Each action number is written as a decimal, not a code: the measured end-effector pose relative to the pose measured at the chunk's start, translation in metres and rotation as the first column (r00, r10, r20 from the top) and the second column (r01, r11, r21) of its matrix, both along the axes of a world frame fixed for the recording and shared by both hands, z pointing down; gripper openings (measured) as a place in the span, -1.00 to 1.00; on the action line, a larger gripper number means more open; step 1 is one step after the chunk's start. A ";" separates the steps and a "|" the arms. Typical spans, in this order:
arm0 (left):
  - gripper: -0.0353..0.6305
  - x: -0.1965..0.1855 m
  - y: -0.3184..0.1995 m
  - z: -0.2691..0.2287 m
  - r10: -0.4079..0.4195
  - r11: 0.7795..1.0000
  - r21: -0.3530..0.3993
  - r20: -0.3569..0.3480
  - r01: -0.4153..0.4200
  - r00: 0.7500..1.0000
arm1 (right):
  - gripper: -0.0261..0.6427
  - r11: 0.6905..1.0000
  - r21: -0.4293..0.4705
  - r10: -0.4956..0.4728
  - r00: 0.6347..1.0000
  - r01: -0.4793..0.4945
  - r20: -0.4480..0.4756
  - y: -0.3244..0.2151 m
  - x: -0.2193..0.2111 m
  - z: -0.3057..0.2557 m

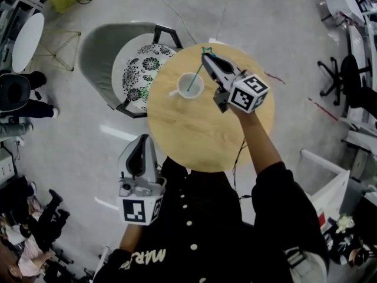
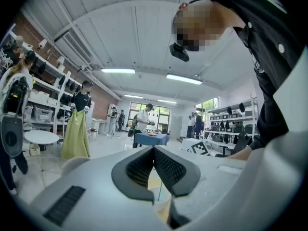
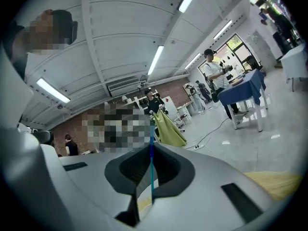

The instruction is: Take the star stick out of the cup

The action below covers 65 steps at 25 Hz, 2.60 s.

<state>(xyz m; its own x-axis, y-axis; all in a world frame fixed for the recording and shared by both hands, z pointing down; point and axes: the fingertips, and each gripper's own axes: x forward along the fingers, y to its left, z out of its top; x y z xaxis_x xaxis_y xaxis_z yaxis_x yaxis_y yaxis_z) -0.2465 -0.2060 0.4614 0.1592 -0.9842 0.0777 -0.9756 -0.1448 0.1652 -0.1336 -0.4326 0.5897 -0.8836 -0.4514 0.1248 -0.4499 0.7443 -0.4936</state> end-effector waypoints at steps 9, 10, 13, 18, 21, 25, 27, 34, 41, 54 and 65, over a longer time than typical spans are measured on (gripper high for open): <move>-0.88 -0.001 -0.002 -0.024 0.000 0.999 0.051 0.017 -0.001 1.000 | -0.87 0.989 0.125 0.077 0.997 -0.078 0.014 0.027 0.021 -0.094; -0.88 -0.001 -0.002 -0.027 0.000 0.999 0.052 0.018 0.000 1.000 | -0.87 0.986 0.136 0.094 0.995 -0.096 0.016 0.031 0.026 -0.104; -0.88 0.001 -0.002 -0.035 0.000 0.998 0.062 0.025 -0.001 1.000 | -0.87 0.975 0.160 0.149 0.988 -0.152 0.027 0.042 0.042 -0.136; -0.88 0.002 -0.007 -0.047 0.000 0.997 0.080 0.036 -0.003 0.999 | -0.87 0.946 0.205 0.246 0.968 -0.252 0.054 0.059 0.077 -0.179; -0.88 0.003 -0.009 -0.053 0.000 0.996 0.084 0.030 -0.002 1.000 | -0.87 0.917 0.243 0.310 0.949 -0.315 0.059 0.072 0.101 -0.199; -0.88 0.006 -0.010 -0.066 0.008 0.995 0.102 0.041 -0.012 0.999 | -0.87 0.878 0.291 0.382 0.923 -0.379 0.050 0.094 0.129 -0.217; -0.88 0.007 -0.011 -0.072 0.009 0.994 0.111 0.045 -0.014 0.999 | -0.87 0.859 0.309 0.414 0.909 -0.408 0.049 0.102 0.142 -0.224; -0.88 0.013 -0.009 -0.091 0.010 0.990 0.140 0.067 -0.019 0.998 | -0.87 0.783 0.380 0.518 0.854 -0.492 0.037 0.135 0.187 -0.244; -0.88 0.012 -0.004 -0.113 0.003 0.984 0.175 0.088 -0.019 0.996 | -0.87 0.696 0.442 0.611 0.790 -0.567 0.050 0.164 0.230 -0.265; -0.88 0.018 0.013 -0.139 -0.001 0.976 0.216 0.108 -0.023 0.994 | -0.87 0.599 0.460 0.708 0.702 -0.656 0.079 0.198 0.290 -0.276; -0.88 0.010 0.018 -0.138 -0.021 0.977 0.215 0.113 -0.004 0.993 | -0.87 0.586 0.476 0.720 0.691 -0.656 0.065 0.204 0.298 -0.276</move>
<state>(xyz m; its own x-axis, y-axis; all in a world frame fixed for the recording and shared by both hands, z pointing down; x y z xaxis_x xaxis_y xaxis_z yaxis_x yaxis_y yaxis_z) -0.2366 -0.1882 0.3230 0.1533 -0.9811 -0.1179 -0.9875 -0.1566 0.0192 0.1641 -0.2290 0.3136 -0.2760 -0.9473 -0.1624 -0.9494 0.2951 -0.1078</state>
